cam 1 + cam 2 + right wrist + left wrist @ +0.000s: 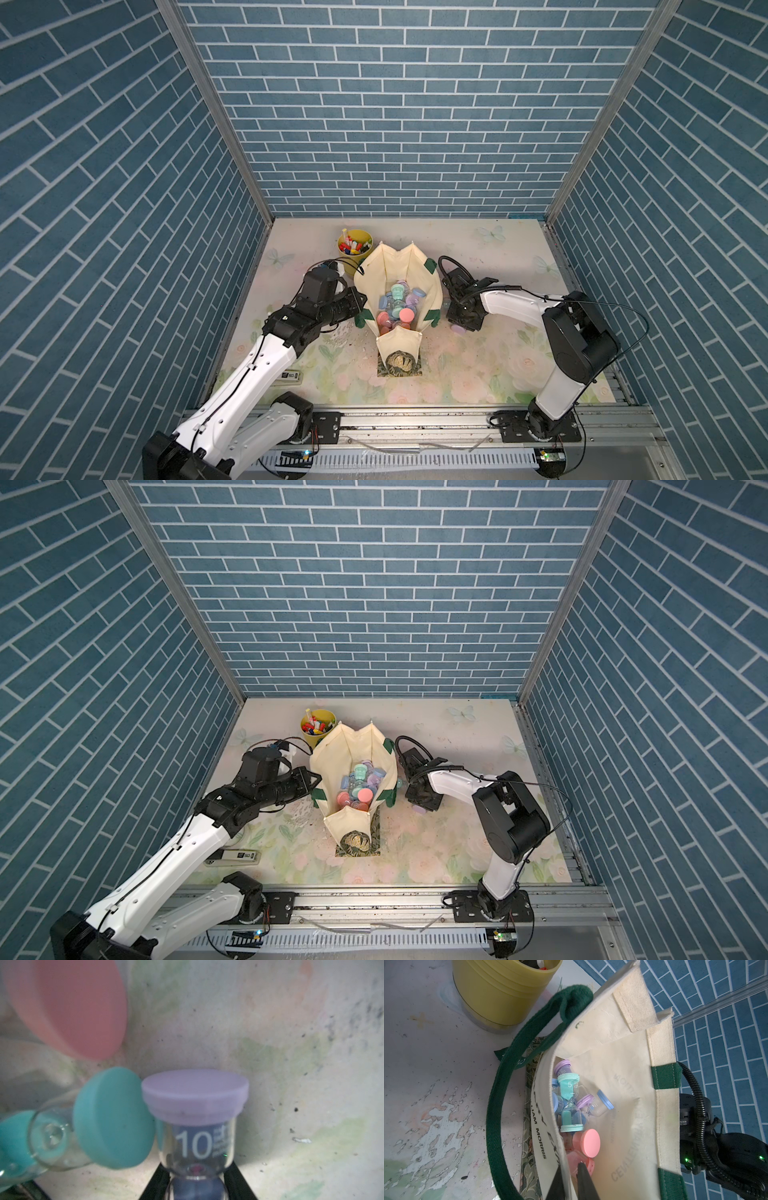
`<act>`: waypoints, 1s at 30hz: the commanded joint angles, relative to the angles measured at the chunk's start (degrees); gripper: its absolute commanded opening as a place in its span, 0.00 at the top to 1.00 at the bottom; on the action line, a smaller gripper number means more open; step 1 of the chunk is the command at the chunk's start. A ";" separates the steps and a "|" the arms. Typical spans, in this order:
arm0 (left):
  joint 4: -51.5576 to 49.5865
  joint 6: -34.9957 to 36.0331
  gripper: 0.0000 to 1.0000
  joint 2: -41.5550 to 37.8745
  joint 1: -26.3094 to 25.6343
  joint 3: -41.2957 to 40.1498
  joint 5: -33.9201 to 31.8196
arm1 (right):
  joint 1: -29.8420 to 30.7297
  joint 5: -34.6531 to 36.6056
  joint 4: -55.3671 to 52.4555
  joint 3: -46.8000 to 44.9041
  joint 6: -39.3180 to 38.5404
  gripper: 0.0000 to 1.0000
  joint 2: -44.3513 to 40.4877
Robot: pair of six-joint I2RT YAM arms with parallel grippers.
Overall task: Put the hourglass into the canvas bag
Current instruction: Pick up the hourglass from the center of the board.
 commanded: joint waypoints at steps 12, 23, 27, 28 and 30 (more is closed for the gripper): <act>-2.00 -0.07 0.81 -1.23 -0.25 1.34 -1.23 | -0.08 2.91 -2.78 -2.78 1.08 1.00 -12.30; -1.02 -1.03 0.88 -0.98 -0.27 1.08 -0.43 | -0.08 8.48 -11.23 3.08 -4.22 1.00 -25.97; -0.61 -1.32 0.90 -0.86 -0.26 1.19 0.14 | -0.08 9.78 -14.68 6.83 -6.30 1.00 -29.26; -0.52 -1.38 0.90 -0.69 -0.26 1.23 0.22 | -0.07 9.90 -15.33 7.69 -6.73 1.00 -29.76; -0.51 -1.38 0.92 -0.49 -0.26 1.25 0.33 | -0.08 9.59 -16.03 9.32 -7.63 1.00 -30.93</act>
